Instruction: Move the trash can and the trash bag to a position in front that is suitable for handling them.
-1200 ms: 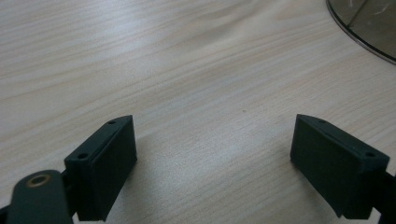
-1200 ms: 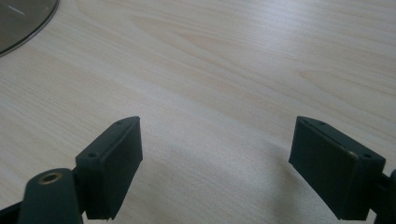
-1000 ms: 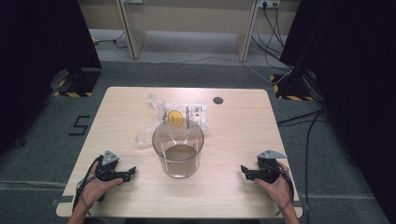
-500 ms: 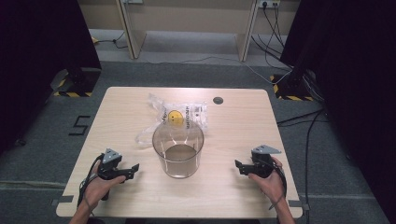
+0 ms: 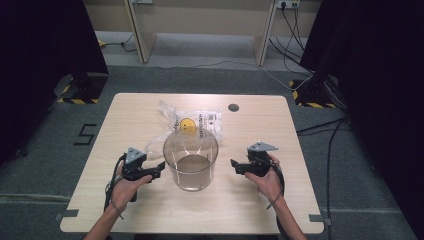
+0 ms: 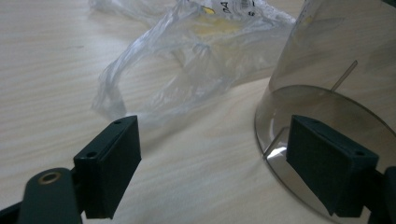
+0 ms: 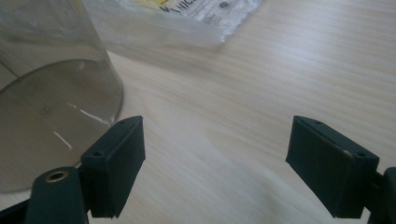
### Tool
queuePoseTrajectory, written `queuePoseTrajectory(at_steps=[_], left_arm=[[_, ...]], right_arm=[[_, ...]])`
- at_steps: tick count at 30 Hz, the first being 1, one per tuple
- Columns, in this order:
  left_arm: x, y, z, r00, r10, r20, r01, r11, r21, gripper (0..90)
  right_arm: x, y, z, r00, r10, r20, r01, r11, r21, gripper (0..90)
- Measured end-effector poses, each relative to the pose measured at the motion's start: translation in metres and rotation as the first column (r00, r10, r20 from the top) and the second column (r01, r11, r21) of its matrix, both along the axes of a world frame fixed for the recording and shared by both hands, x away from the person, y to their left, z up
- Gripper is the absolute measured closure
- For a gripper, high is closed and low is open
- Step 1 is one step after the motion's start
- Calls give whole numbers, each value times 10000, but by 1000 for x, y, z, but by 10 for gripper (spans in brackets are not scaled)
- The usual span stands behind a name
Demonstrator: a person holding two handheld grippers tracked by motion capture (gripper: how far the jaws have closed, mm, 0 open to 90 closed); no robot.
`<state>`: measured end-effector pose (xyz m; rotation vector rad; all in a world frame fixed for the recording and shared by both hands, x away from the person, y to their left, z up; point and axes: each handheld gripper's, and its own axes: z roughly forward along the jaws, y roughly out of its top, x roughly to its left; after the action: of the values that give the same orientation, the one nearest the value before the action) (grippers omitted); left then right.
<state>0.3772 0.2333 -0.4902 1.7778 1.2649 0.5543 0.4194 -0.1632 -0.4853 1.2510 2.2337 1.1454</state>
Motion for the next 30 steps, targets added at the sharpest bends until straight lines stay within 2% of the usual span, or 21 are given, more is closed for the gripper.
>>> queuePoseTrajectory(at_steps=[3,5,10,13,16,20,22,30], left_arm=[[1,-8,-2,9998,-190,-60,190,9997,124,171],[0,-13,-2,9997,-217,74,213,9987,468,200],[3,-24,-1,9988,-472,88,466,9972,590,201],[7,-37,0,9969,-771,149,756,9936,837,203],[9,-41,-1,9964,-822,212,798,9921,965,204],[9,-46,-1,9959,-872,219,847,9917,967,250],[9,-50,0,9955,-906,289,868,9896,1148,254],[7,-56,1,9926,-1182,274,1142,9864,1178,276]], right_arm=[[2,11,0,9998,185,-6,-185,9998,-20,196],[2,16,-1,9995,325,-13,-325,9995,24,196],[1,22,0,9986,521,-30,-520,9985,177,196],[1,18,4,9986,533,65,-534,9983,231,202],[1,14,4,9981,584,193,-585,9983,52,202],[-2,8,3,9977,653,181,-656,9977,154,230],[-4,6,2,9975,687,178,-690,9975,175,239],[-10,-3,1,9972,741,44,-742,9966,364,248]])
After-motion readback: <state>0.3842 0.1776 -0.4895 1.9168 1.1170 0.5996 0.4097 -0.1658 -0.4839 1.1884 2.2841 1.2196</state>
